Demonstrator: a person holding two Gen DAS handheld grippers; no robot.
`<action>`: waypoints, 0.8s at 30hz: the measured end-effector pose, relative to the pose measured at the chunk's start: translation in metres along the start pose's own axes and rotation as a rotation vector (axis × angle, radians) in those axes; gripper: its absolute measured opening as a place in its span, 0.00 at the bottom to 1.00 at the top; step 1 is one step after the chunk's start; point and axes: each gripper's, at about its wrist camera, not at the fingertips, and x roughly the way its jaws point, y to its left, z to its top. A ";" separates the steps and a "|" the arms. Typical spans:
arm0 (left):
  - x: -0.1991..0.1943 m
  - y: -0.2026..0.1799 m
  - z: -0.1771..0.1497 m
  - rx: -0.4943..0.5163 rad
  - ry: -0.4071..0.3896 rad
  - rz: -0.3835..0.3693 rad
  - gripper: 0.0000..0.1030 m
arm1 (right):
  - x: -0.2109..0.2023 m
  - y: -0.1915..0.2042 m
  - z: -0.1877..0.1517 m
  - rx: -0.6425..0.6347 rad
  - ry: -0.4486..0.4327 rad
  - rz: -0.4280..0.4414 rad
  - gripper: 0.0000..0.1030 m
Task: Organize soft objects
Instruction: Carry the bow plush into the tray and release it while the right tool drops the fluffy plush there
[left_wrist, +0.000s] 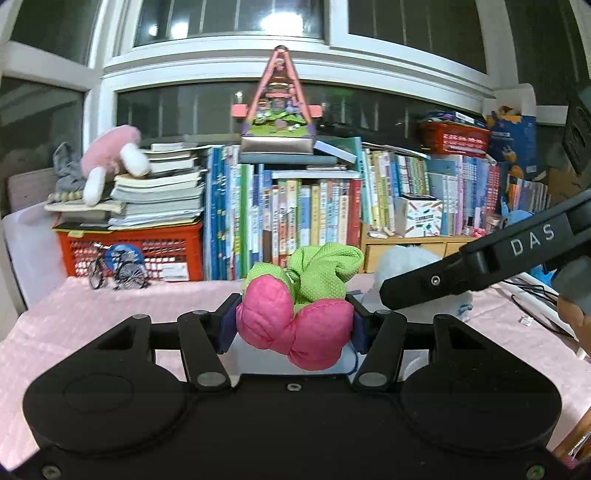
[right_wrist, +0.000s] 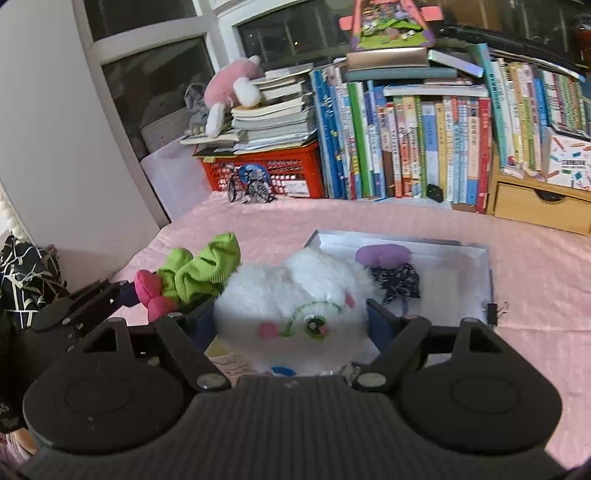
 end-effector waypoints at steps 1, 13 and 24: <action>0.002 -0.002 0.004 0.003 0.004 -0.012 0.54 | -0.002 -0.004 0.000 0.009 -0.005 0.000 0.79; 0.049 -0.005 0.063 0.031 0.078 -0.094 0.54 | -0.019 -0.049 0.013 0.086 -0.061 -0.074 0.79; 0.149 0.024 0.083 -0.068 0.373 -0.085 0.54 | 0.001 -0.089 0.033 0.157 -0.035 -0.150 0.79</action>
